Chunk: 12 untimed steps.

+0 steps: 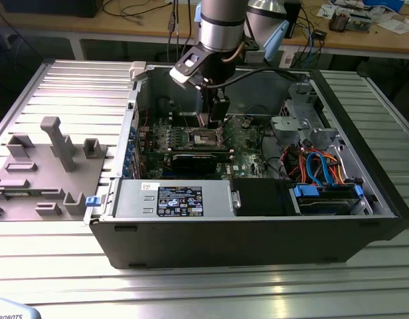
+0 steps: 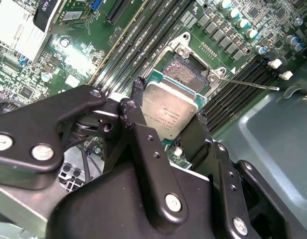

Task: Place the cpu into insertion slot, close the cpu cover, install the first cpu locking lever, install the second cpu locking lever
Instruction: 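Place the cpu into insertion slot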

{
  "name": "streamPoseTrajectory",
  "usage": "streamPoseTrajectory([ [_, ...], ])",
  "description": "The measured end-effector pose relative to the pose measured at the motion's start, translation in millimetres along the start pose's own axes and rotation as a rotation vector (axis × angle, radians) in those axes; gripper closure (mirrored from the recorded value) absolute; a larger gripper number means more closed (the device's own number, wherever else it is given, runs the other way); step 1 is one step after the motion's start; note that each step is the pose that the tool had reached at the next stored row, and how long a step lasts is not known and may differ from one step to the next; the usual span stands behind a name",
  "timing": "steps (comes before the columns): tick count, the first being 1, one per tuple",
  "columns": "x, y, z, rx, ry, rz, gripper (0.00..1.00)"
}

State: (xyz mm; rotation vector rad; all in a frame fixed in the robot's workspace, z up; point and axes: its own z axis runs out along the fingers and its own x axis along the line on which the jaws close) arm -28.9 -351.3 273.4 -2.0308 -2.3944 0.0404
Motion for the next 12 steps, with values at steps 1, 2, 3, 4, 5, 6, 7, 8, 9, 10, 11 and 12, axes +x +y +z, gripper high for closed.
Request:
streamPoseTrajectory([
  [1,0.0,0.0,0.1,0.0001,0.0001,0.005,0.45],
  [2,0.0,0.0,0.2,0.0001,0.0002,0.008,0.45],
  [3,0.0,0.0,0.2,0.0002,0.0003,0.011,0.45],
  [4,0.0,0.0,0.3,0.0002,0.0003,0.014,0.45],
  [5,0.0,0.0,0.4,0.0002,0.0004,0.016,0.45],
  [6,0.0,0.0,0.5,0.0002,0.0004,0.018,0.45],
  [7,0.0,0.0,0.5,0.0003,0.0005,0.020,0.45],
  [8,0.0,0.0,0.6,0.0004,0.0005,0.022,0.45],
  [9,0.0,0.0,0.7,0.0004,0.0006,0.026,0.45],
  [10,0.0,0.0,0.8,0.0005,0.0006,0.028,0.45],
  [11,0.0,0.0,0.8,0.0004,0.0007,0.030,0.45],
  [12,0.0,0.0,0.9,0.0005,0.0007,0.033,0.45],
])
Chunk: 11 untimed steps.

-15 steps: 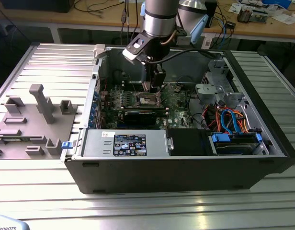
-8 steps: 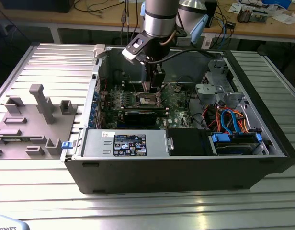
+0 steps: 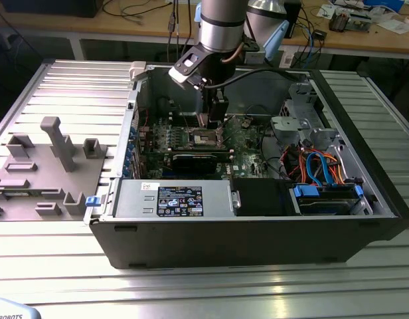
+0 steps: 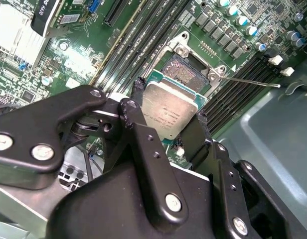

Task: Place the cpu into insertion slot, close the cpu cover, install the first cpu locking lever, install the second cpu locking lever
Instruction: 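Place the cpu into insertion slot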

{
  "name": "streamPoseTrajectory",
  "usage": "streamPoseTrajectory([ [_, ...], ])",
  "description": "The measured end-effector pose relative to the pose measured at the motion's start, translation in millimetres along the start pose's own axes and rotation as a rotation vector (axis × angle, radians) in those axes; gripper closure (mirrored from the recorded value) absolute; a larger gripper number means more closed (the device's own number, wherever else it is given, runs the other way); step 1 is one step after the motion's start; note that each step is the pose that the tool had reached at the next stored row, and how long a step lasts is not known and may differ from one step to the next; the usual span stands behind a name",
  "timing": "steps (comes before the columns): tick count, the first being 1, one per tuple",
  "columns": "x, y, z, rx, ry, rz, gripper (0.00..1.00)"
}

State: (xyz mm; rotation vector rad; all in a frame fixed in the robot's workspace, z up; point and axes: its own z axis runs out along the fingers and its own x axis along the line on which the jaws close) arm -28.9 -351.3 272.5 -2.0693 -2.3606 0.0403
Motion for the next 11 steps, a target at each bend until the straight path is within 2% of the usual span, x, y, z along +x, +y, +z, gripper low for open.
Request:
streamPoseTrajectory([
  [11,0.0,0.0,1.1,0.0006,0.0008,0.038,0.45],
])
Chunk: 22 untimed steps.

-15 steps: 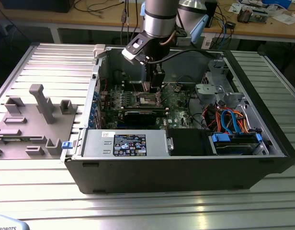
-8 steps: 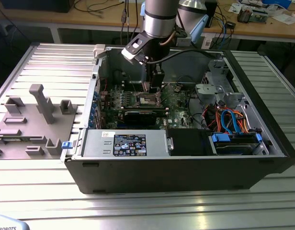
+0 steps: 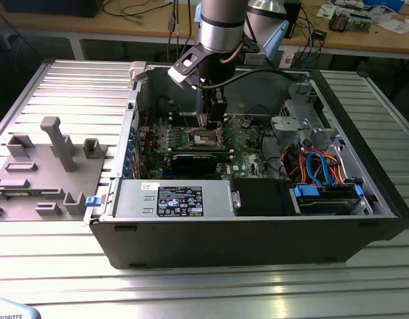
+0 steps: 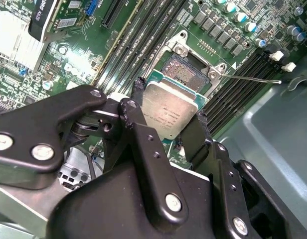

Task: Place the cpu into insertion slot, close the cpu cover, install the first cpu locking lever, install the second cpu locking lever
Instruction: 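Place the cpu into insertion slot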

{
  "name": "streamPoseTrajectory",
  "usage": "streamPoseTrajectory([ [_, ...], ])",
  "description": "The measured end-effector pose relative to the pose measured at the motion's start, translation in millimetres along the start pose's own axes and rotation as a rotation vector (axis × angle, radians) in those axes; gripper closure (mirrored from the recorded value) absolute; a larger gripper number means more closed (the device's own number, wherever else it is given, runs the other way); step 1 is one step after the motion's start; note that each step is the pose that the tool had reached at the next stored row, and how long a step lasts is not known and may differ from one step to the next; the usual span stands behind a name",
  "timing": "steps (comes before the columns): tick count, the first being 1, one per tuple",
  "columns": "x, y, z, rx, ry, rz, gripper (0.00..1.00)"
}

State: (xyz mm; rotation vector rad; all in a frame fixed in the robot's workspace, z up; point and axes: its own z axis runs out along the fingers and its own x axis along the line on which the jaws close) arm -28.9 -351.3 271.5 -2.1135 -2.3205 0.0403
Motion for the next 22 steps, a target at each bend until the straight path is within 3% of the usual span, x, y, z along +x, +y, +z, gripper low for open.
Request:
streamPoseTrajectory([
  [14,0.0,0.0,1.3,0.0006,0.0007,0.037,0.45],
  [22,0.6,-0.2,1.9,0.0004,0.0010,0.037,0.45],
])
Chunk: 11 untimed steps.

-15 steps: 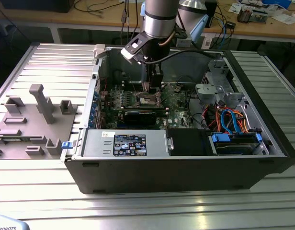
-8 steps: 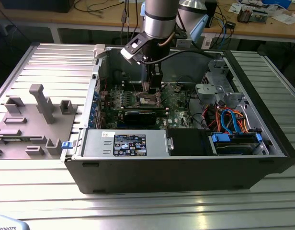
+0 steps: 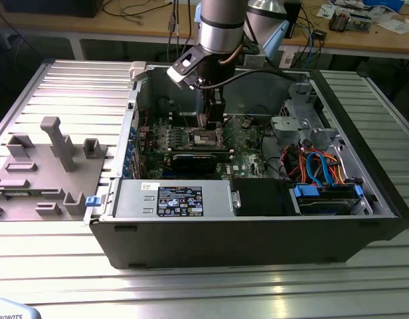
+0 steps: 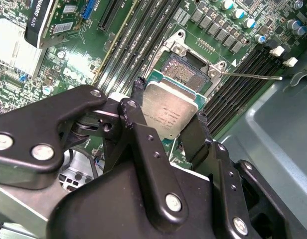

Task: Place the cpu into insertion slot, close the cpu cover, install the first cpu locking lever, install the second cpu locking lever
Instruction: 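Place the cpu into insertion slot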

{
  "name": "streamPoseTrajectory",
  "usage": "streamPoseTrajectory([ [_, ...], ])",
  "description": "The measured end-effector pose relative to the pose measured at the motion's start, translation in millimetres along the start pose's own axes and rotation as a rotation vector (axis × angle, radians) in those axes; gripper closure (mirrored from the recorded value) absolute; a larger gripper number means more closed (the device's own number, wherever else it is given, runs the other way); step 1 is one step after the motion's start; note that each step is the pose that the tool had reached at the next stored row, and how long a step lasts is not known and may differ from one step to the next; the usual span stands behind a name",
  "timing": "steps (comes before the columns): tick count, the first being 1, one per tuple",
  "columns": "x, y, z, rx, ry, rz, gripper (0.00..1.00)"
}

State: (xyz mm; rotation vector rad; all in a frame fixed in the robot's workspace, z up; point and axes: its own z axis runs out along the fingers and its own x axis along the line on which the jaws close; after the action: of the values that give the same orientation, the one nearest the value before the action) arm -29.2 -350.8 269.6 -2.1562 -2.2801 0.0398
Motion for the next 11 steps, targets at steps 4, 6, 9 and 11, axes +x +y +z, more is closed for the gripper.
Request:
streamPoseTrajectory([
  [4,0.7,-0.1,0.7,0.0001,-0.0001,0.000,0.45],
  [6,0.9,-0.1,1.2,0.0002,-0.0003,0.000,0.45],
  [9,1.1,-0.2,2.0,0.0001,-0.0002,0.000,0.45],
  [11,1.2,-0.3,2.3,0.0002,-0.0002,0.000,0.45],
])
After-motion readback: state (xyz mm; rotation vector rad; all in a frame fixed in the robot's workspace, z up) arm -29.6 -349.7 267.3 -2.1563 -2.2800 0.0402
